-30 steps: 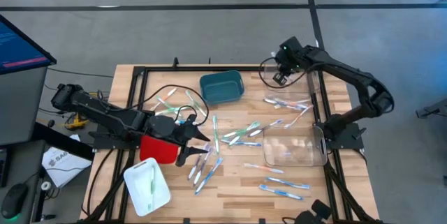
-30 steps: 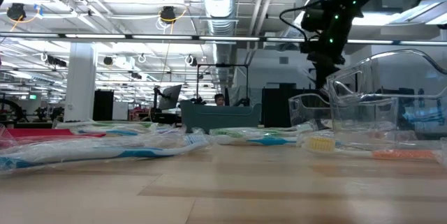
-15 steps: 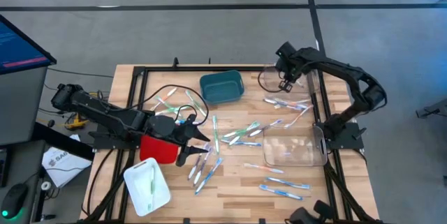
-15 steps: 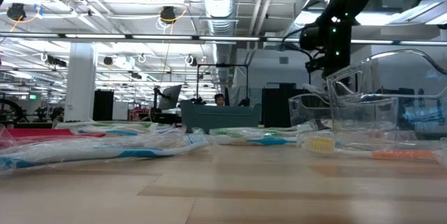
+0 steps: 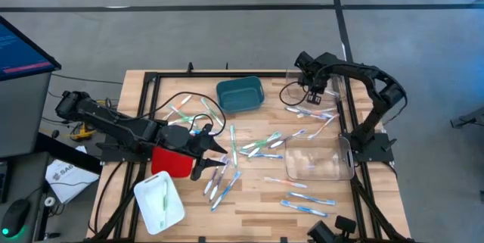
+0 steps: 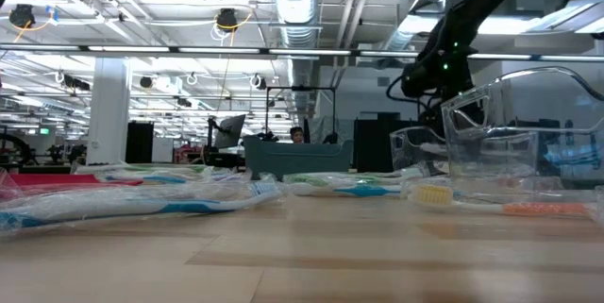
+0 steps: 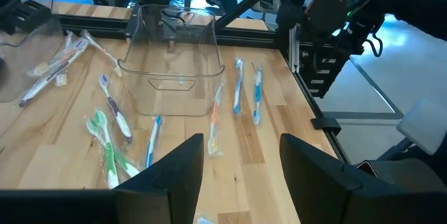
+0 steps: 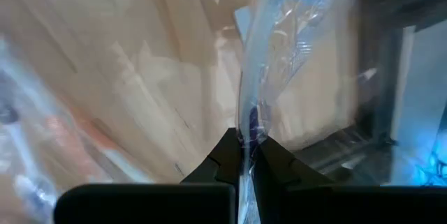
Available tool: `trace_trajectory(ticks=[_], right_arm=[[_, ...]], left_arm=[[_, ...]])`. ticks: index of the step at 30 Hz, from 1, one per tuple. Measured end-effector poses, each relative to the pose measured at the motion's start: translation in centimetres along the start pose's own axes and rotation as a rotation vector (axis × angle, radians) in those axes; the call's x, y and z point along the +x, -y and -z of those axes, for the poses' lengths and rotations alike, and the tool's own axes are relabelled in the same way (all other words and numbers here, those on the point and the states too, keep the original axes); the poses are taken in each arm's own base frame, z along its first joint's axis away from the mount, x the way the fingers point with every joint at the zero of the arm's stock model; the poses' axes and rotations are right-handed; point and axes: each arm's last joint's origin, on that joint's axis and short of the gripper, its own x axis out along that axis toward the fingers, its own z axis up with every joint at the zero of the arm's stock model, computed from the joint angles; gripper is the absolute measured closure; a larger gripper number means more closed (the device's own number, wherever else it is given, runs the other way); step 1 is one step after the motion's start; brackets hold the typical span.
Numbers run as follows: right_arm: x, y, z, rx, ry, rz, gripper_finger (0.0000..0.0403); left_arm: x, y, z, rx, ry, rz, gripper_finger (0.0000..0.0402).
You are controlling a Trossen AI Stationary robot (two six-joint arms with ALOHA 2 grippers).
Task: Pick & Place Toothbrushes
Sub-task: Put the purple toothbrush into the top transparent bin, then put the orange toothbrush into the bottom transparent bin
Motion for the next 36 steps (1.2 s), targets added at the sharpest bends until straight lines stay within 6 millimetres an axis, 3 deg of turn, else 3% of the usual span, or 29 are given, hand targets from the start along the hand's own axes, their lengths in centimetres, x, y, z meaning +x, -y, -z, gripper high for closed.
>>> trace_trajectory(ticks=[6,13,25,30,36], right_arm=[[1.4,-0.1,-0.5,-0.010,-0.060,0.001,0.0393],[1.1,0.5,-0.7,0.059,-0.061,0.022,0.0365],[0.8,0.3,-0.8,0.035,-0.070,0.019,0.0316],[-0.7,1.0,-1.3,0.037,-0.049,0.037,0.0296],[-4.8,2.6,-2.1,0.081,0.005,0.066,0.0275]], left_arm=[[0.0,0.0,0.0,0.000,0.000,0.000,0.0220],[0.0,0.0,0.0,0.002,0.000,0.000,0.0220],[0.1,-0.1,0.5,0.002,-0.017,-0.004,0.0220],[0.2,-0.2,1.0,0.002,-0.023,-0.013,0.0220],[0.2,-0.2,0.9,0.002,-0.005,-0.012,0.0220]])
